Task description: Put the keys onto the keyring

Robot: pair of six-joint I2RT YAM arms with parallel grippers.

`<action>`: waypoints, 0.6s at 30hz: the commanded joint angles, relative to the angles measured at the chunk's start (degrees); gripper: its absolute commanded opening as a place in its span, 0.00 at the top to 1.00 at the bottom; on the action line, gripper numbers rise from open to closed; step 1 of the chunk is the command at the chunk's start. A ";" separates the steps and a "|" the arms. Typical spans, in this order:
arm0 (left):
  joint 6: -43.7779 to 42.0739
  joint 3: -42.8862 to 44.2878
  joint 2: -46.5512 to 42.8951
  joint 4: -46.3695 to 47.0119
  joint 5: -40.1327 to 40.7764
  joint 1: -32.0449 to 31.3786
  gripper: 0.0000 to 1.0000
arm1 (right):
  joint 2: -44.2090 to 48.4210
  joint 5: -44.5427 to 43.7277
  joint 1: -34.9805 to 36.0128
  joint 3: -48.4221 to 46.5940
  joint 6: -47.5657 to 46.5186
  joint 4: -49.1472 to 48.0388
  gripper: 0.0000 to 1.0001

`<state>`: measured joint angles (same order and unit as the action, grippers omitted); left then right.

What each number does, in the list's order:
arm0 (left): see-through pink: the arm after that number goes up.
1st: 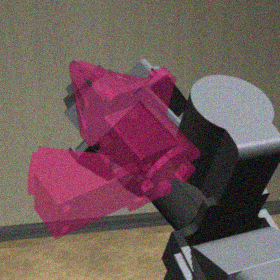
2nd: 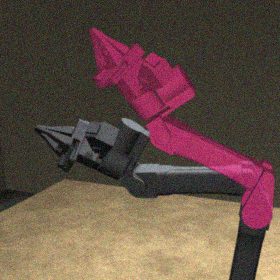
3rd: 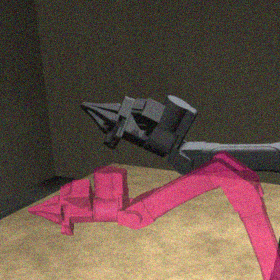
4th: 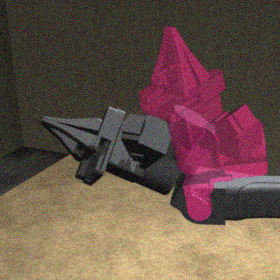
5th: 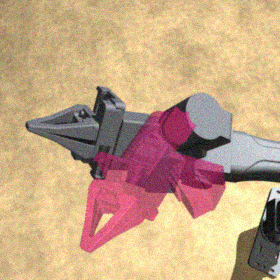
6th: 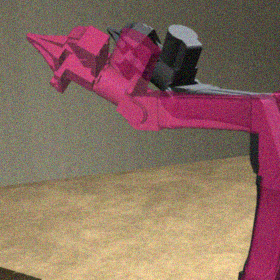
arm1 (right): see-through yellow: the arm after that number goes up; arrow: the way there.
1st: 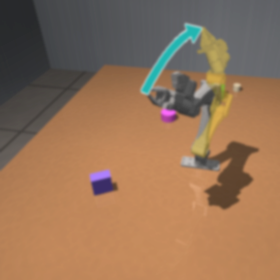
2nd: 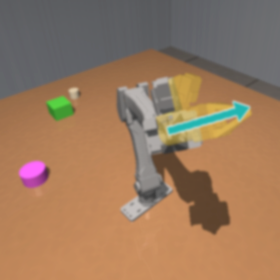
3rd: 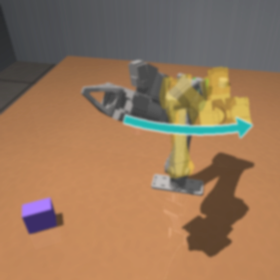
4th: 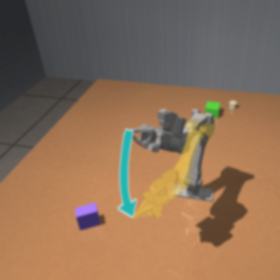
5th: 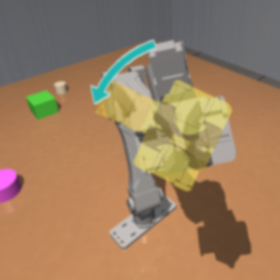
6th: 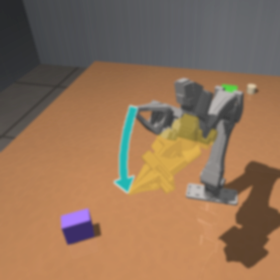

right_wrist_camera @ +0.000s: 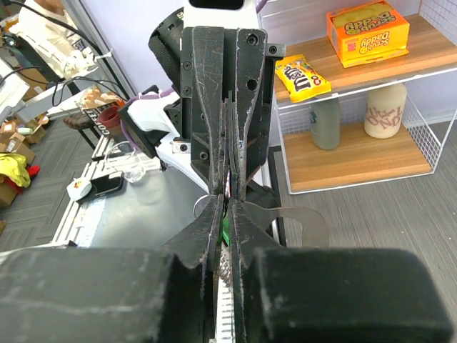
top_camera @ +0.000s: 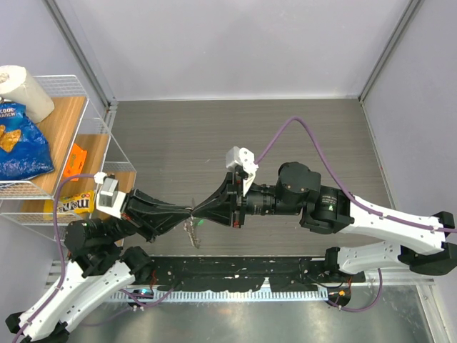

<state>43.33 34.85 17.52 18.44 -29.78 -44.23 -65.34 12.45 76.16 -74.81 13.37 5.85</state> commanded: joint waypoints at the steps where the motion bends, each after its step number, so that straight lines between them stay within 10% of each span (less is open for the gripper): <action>1: 0.53 -0.05 0.24 4.24 1.39 0.11 1.00 | -1.72 1.35 0.39 -1.84 0.61 -3.30 0.88; 18: 2.28 -0.57 0.59 6.17 0.17 0.11 1.00 | -0.85 2.76 0.39 -1.04 -0.27 -2.51 0.95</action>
<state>44.82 34.39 17.50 21.78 -29.23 -44.23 -66.02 14.11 76.09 -75.11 13.87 3.40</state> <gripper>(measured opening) 0.035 0.068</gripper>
